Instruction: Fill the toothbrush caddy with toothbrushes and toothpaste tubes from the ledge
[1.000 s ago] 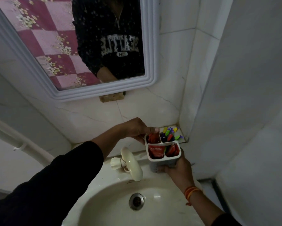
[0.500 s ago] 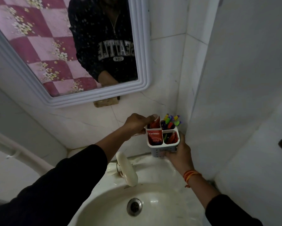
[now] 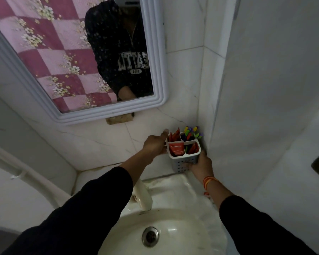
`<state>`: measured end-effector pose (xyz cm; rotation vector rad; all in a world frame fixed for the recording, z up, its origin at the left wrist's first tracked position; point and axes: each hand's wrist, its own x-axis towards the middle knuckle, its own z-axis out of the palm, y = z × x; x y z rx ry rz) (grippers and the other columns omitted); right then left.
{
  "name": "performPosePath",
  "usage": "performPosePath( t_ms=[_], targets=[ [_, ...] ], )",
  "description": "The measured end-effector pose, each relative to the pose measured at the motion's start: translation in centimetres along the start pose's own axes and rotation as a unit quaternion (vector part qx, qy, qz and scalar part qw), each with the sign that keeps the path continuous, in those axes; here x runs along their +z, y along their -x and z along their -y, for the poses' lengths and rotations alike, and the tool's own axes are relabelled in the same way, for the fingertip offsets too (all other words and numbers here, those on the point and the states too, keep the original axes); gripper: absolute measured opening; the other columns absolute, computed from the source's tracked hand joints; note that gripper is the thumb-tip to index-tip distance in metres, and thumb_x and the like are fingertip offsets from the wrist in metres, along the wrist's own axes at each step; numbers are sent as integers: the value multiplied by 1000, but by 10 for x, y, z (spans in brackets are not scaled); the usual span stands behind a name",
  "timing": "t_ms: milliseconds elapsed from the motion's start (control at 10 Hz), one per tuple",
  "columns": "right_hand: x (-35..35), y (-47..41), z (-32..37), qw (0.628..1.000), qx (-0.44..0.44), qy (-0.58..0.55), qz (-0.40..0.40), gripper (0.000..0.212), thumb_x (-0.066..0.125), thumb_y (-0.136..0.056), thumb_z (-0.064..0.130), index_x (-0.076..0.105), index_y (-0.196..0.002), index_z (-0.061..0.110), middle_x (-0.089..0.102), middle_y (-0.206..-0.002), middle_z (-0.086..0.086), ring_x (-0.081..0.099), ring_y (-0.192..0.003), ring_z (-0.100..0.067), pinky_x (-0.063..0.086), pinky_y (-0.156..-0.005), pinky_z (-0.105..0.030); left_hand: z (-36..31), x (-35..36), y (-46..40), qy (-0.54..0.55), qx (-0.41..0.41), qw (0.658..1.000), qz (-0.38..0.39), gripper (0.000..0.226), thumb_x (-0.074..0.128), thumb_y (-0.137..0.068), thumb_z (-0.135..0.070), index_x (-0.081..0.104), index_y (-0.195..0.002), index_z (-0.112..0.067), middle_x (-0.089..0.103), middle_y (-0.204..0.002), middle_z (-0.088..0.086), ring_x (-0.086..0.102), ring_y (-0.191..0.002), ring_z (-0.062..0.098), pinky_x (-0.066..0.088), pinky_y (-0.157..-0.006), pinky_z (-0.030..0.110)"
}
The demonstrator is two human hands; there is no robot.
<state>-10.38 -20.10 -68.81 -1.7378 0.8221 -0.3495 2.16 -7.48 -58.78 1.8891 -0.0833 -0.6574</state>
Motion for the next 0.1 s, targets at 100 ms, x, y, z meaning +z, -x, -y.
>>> performPosePath(
  t_ms=[100],
  targets=[
    [2, 14, -2, 999, 19, 18, -37, 73, 87, -82, 8, 53, -146, 3, 67, -137, -20, 64, -126, -36, 51, -104, -38, 7, -7, 14, -78, 26, 995, -64, 52, 56, -93, -61, 63, -73, -13, 76, -103, 15, 74, -95, 29, 60, -94, 41]
  ],
)
